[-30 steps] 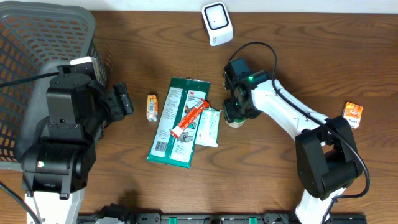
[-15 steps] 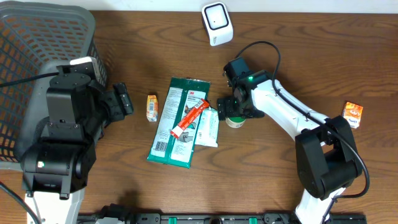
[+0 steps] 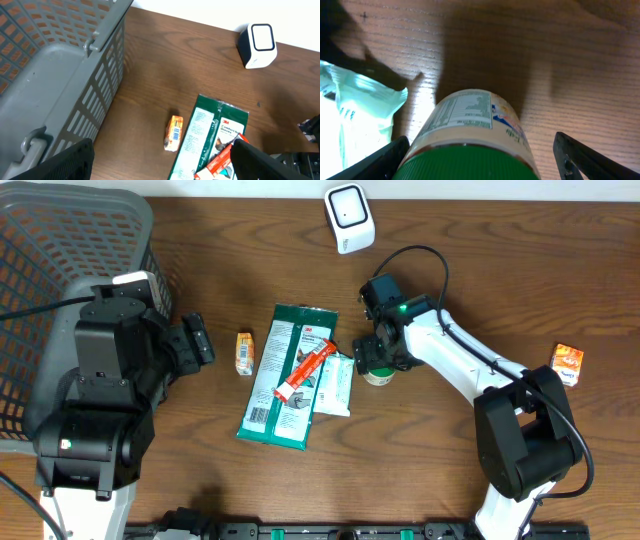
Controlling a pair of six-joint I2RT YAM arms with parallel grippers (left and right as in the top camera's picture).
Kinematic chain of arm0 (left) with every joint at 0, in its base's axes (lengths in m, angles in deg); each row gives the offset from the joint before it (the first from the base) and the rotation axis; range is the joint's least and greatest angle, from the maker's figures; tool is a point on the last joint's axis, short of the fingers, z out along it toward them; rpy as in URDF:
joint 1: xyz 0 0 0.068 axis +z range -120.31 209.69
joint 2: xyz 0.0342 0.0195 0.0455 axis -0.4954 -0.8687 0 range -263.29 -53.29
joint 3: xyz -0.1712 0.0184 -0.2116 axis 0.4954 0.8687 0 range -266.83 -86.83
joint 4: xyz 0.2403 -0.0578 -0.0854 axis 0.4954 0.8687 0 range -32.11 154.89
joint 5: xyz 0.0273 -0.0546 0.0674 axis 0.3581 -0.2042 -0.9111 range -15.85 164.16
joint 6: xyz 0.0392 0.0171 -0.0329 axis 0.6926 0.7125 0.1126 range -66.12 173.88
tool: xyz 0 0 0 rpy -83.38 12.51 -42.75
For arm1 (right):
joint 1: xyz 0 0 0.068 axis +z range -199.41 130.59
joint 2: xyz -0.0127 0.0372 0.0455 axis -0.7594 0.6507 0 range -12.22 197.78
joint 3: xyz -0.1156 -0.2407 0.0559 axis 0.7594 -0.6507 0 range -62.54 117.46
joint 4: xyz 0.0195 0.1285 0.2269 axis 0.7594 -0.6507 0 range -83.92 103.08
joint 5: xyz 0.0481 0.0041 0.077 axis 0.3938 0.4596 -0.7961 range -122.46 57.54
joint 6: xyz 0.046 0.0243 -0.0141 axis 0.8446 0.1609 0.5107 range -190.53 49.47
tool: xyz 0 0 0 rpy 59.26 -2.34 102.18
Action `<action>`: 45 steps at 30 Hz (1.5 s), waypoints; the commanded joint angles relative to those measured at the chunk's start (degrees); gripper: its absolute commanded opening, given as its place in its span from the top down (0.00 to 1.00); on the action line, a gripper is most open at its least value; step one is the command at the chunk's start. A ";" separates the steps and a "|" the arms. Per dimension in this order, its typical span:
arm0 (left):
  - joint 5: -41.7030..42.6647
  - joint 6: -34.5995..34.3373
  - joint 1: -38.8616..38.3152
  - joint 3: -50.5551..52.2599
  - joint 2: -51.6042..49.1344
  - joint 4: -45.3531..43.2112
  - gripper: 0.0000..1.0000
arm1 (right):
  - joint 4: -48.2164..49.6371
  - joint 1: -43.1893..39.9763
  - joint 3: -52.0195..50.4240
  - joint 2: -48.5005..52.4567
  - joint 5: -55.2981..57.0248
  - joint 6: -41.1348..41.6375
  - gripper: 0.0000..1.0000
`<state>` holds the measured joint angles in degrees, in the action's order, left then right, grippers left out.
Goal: Scan the item barcode
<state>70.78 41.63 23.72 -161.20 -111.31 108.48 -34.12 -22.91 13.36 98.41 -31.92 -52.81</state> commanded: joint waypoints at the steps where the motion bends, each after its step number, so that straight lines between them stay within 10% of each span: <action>1: -0.33 -0.33 0.35 -0.55 0.02 -0.02 0.13 | 0.85 0.20 -1.03 0.28 1.29 -0.66 0.14; 25: -0.33 -0.33 0.35 -0.55 0.02 -0.02 0.13 | 5.20 2.32 -3.69 0.28 1.38 -0.66 0.15; 45: -0.35 -0.33 0.35 -0.55 0.02 -0.02 0.13 | 4.98 2.43 -3.69 0.28 1.36 -1.16 0.37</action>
<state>70.78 41.63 23.72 -161.20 -111.31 108.48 -29.14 -20.98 10.01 98.41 -31.05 -53.23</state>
